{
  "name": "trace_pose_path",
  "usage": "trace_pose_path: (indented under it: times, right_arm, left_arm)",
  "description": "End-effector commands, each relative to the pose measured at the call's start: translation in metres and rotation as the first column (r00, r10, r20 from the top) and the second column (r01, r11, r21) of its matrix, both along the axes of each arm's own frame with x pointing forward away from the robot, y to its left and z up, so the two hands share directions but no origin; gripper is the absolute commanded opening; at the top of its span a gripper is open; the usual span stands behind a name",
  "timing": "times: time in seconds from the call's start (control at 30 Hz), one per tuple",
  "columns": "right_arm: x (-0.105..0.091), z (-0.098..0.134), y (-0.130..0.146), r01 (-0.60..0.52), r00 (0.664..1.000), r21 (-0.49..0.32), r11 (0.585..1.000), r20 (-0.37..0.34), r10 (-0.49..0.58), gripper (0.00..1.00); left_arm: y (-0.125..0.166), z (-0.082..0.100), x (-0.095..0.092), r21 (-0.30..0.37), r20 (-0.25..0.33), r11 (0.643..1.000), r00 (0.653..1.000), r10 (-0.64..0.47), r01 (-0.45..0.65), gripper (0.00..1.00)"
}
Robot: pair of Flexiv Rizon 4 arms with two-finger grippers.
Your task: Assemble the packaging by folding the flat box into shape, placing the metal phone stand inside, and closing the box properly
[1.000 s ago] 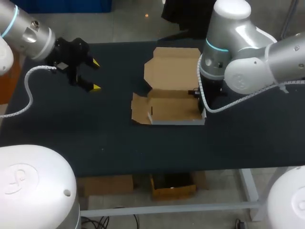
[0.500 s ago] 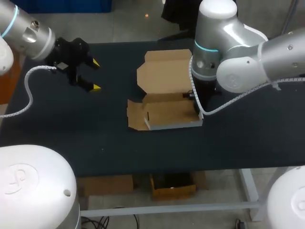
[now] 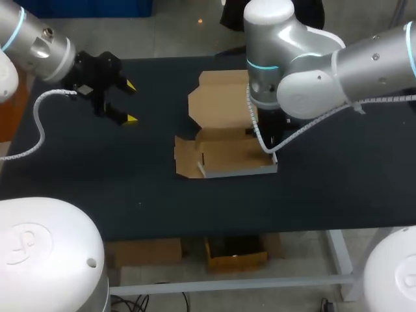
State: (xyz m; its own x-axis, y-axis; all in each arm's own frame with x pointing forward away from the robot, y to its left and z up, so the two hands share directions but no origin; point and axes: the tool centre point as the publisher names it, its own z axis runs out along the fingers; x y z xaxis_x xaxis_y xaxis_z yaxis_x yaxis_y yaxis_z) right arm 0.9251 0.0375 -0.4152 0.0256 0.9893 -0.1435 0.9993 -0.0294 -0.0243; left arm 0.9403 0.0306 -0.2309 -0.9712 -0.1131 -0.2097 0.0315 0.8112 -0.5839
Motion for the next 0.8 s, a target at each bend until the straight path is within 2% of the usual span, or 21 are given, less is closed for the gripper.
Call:
trace_pose_path:
  times: [0.03, 0.33, 0.57, 0.8]
  right_arm:
    - [0.0042, -0.0005, 0.0038, 0.023, 1.0, -0.064, 0.998, -0.012, -0.024, 0.0]
    - [0.005, 0.0008, 0.001, 0.067, 0.998, -0.086, 0.994, 0.001, -0.067, 0.0]
    - [0.0047, -0.0001, -0.0021, 0.057, 0.998, -0.087, 0.995, 0.008, -0.056, 0.0]
    - [0.002, -0.0004, -0.0012, -0.013, 0.999, 0.011, 1.0, 0.032, 0.012, 0.0]
  left_arm:
    - [-0.0002, -0.0001, 0.0005, 0.0, 0.0, 1.0, 1.0, 0.0, 0.0, 1.0]
    - [-0.0002, -0.0001, 0.0005, 0.0, 0.0, 1.0, 1.0, 0.0, 0.0, 1.0]
    - [-0.0002, -0.0001, 0.0005, 0.0, 0.0, 1.0, 1.0, 0.0, 0.0, 1.0]
    - [-0.0002, -0.0001, 0.0005, 0.0, 0.0, 1.0, 1.0, 0.0, 0.0, 1.0]
